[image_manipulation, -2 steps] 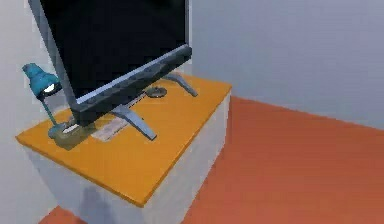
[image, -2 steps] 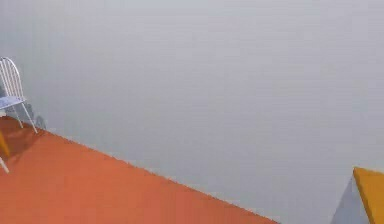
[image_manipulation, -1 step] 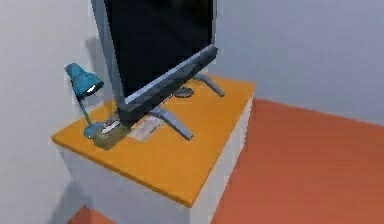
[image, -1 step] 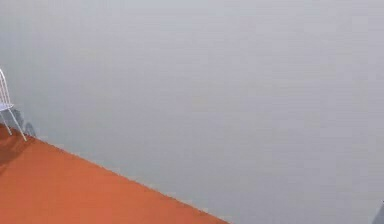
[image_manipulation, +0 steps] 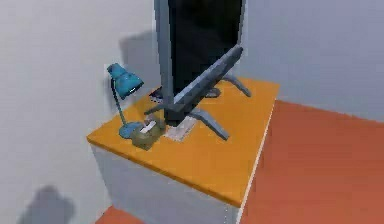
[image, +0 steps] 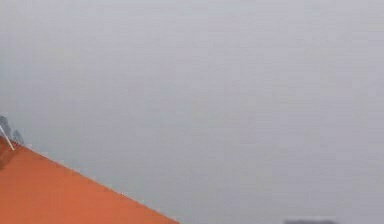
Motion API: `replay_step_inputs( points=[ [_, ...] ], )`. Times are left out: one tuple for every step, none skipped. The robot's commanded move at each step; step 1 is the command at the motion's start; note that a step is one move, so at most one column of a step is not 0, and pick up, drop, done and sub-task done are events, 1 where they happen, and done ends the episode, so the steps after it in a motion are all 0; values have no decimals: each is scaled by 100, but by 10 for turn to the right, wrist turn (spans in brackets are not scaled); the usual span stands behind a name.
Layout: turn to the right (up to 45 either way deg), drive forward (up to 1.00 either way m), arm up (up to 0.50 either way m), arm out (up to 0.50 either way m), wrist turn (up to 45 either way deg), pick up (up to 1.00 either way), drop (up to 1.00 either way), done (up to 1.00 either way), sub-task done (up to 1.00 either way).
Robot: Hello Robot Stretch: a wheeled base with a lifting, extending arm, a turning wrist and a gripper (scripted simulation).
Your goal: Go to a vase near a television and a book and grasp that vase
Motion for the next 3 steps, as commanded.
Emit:
replay_step_inputs(
  points=[
    [450, 0, 0, 0, 0, 0, 0, 0, 0],
    [300, 0, 0, 0, 0, 0, 0, 0, 0],
    [0, 35, 0, 0, 0, 0, 0, 0, 0]
  ],
)
